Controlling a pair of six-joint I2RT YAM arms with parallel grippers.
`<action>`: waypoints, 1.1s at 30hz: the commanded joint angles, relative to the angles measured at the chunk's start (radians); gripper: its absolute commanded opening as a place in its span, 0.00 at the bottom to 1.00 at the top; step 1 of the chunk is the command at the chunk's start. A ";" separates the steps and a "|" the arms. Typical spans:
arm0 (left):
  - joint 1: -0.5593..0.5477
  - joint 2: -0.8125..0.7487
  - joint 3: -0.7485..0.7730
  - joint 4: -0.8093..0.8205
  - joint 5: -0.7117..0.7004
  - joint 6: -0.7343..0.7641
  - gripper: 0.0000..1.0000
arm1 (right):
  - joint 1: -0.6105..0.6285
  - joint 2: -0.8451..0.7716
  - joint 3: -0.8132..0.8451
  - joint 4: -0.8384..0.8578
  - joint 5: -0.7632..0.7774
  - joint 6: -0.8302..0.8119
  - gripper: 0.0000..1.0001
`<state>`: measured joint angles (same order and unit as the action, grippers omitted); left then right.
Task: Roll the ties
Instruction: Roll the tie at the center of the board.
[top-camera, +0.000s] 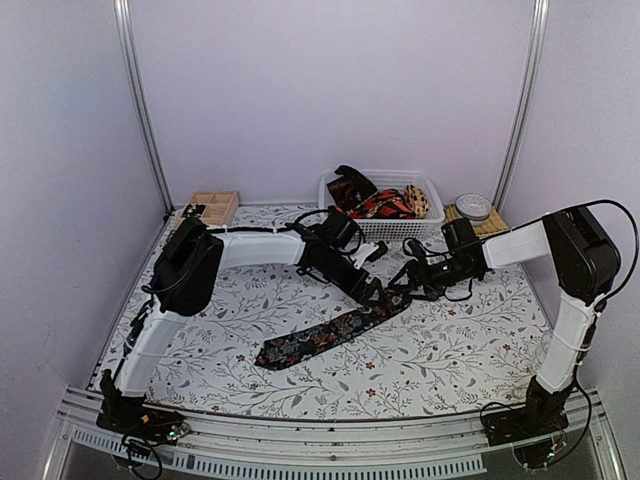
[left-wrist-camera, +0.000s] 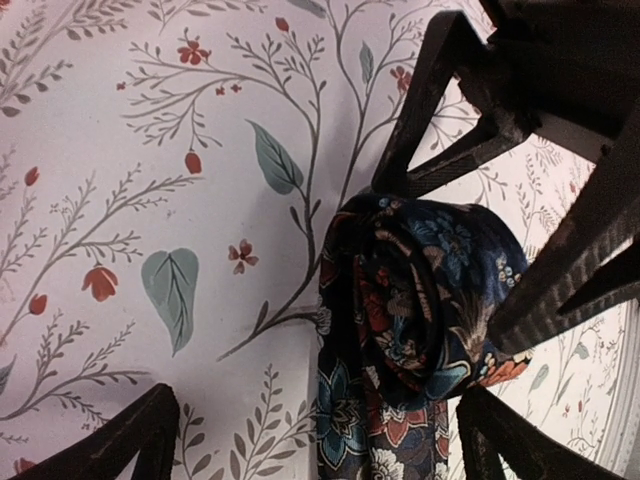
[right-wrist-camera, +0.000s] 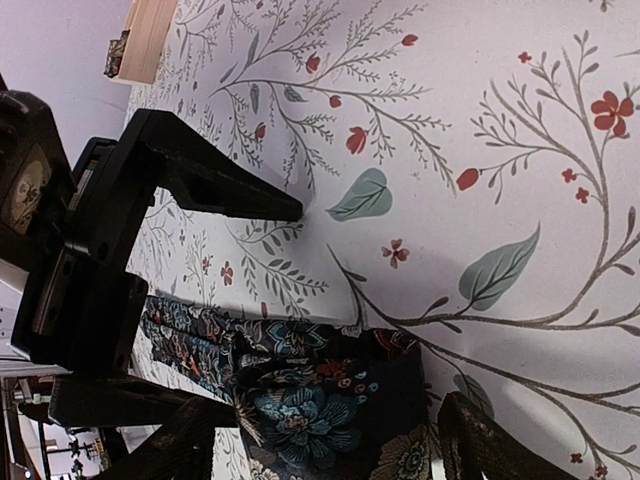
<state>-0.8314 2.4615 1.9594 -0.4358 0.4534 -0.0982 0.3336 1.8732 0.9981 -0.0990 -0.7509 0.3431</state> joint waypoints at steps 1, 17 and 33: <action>-0.026 0.052 -0.010 -0.126 -0.075 0.017 0.96 | -0.003 0.067 -0.021 0.038 -0.051 -0.014 0.76; -0.030 0.101 0.007 -0.177 -0.225 0.010 0.95 | 0.037 0.084 -0.031 0.055 -0.070 -0.056 0.68; -0.007 0.097 -0.053 -0.153 -0.213 -0.011 0.87 | 0.056 0.058 -0.051 0.085 -0.058 -0.058 0.50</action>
<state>-0.8616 2.4702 1.9797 -0.4744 0.2840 -0.0784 0.3679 1.9053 0.9649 -0.0303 -0.7906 0.2943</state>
